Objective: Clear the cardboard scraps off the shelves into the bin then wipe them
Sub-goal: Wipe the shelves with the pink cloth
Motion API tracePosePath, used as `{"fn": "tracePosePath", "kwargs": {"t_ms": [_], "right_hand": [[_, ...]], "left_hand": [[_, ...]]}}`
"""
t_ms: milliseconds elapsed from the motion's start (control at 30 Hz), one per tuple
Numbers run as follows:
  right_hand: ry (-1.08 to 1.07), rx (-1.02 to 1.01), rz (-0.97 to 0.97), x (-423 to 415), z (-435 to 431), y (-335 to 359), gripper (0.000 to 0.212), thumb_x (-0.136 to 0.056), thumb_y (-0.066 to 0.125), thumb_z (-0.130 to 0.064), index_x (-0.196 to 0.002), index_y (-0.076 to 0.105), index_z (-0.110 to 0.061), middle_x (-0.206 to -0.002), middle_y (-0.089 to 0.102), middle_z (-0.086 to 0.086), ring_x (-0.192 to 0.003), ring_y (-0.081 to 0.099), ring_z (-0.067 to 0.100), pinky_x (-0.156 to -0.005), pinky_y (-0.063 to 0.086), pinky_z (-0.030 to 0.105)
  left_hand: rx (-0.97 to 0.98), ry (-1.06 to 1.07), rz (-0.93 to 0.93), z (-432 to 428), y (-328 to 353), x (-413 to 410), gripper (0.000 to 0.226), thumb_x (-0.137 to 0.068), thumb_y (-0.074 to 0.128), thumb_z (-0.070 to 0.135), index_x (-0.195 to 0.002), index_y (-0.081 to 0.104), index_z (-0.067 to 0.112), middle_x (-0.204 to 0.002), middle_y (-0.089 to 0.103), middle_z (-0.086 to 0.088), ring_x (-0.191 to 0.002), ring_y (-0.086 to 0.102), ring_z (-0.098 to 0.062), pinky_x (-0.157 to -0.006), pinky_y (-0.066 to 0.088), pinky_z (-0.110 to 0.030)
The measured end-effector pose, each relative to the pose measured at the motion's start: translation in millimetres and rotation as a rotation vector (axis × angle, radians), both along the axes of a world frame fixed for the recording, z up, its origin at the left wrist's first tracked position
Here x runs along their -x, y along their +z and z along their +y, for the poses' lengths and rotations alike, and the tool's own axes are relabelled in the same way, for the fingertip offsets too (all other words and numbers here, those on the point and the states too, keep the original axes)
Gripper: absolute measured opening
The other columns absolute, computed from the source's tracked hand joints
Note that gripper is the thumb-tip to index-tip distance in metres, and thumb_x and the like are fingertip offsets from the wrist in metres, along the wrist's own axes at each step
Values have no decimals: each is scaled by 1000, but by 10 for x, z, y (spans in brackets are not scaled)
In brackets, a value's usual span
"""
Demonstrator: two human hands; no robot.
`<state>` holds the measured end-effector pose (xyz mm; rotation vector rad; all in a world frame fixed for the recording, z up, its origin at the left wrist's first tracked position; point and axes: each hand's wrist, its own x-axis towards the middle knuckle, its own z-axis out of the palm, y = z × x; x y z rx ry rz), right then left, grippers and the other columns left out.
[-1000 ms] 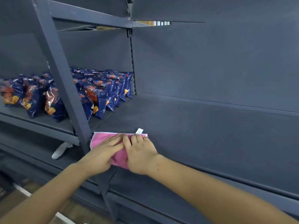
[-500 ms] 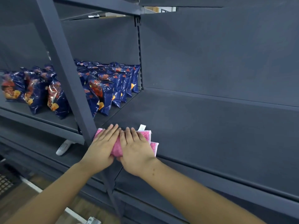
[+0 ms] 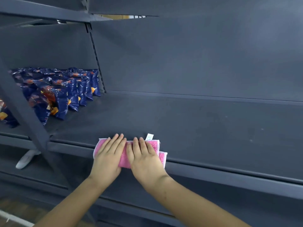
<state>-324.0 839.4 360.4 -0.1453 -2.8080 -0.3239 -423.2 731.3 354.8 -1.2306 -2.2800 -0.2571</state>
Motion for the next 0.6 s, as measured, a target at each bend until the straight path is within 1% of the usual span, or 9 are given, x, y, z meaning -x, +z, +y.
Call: {"fn": "tracePosePath", "kwargs": {"t_ms": [33,67,133,233,300,367,400,467,600], "right_hand": [[21,46,33,-149,120,-26,52,-70,51,-30,-117,65,-12,-116,69,8,-109,65,21,-90,53,29],[26,56,63,-296,241,-42,51,-65,59,-32,-111,69,-13,-110,71,8,-103,68,20,-86,55,28],[18,41,90,-596,499,-48,58,-56,75,-36,-108,70,-11,-107,72,9,-100,69,20,-84,57,28],[-16,15,111,-1082,862,-44,70,-49,81,-36,-110,67,-6,-107,72,11,-100,69,22,-84,57,29],[-37,-3,96,-1413,1116,-43,79,-49,81,-35,-115,52,-2,-107,72,11,-101,69,22,-84,57,29],[-50,-34,111,-1718,1359,-34,81,-49,79,-34,-114,41,-2,-107,72,10,-101,69,21,-84,56,29],[-47,-48,125,-1849,1464,-31,80,-50,79,-33,-113,41,-2,-107,72,11,-101,69,22,-85,56,29],[-44,-63,143,-2061,1628,-27,74,-52,75,-30,-112,42,-2,-106,72,10,-100,69,22,-85,56,28],[-19,-81,231,-2295,1827,-48,55,-62,57,-21,-111,43,-3,-104,73,10,-99,70,21,-85,55,29]], "left_hand": [[-4,7,7,133,-3,-157,49,-58,54,-3,-105,65,-5,-111,68,-19,-103,66,-34,-113,10,-23],[0,13,11,271,-1,-317,54,-51,61,-8,-105,66,-5,-111,68,-19,-102,66,-34,-112,10,-24],[10,31,14,536,-2,-638,63,-42,70,-13,-104,67,-5,-110,68,-19,-102,66,-34,-111,10,-26],[10,30,5,921,-21,-1118,70,-35,76,-13,-104,67,-5,-110,69,-19,-102,67,-33,-110,10,-27],[-26,13,30,1183,-26,-1424,64,-40,74,-14,-104,67,-5,-109,69,-19,-101,67,-33,-110,10,-28],[-45,-11,56,1432,-31,-1704,59,-45,70,-12,-103,67,-4,-109,69,-18,-100,67,-32,-108,12,-28],[-40,-23,55,1541,-38,-1835,61,-43,72,-10,-103,68,-4,-108,70,-17,-100,68,-31,-108,15,-29],[-23,-48,49,1716,-45,-2050,67,-35,79,-4,-101,70,-1,-106,71,-15,-99,69,-28,-103,31,-32],[-21,-116,55,1924,-31,-2284,66,-33,83,1,-97,72,1,-103,73,-12,-96,70,-24,-90,51,-35]]}}
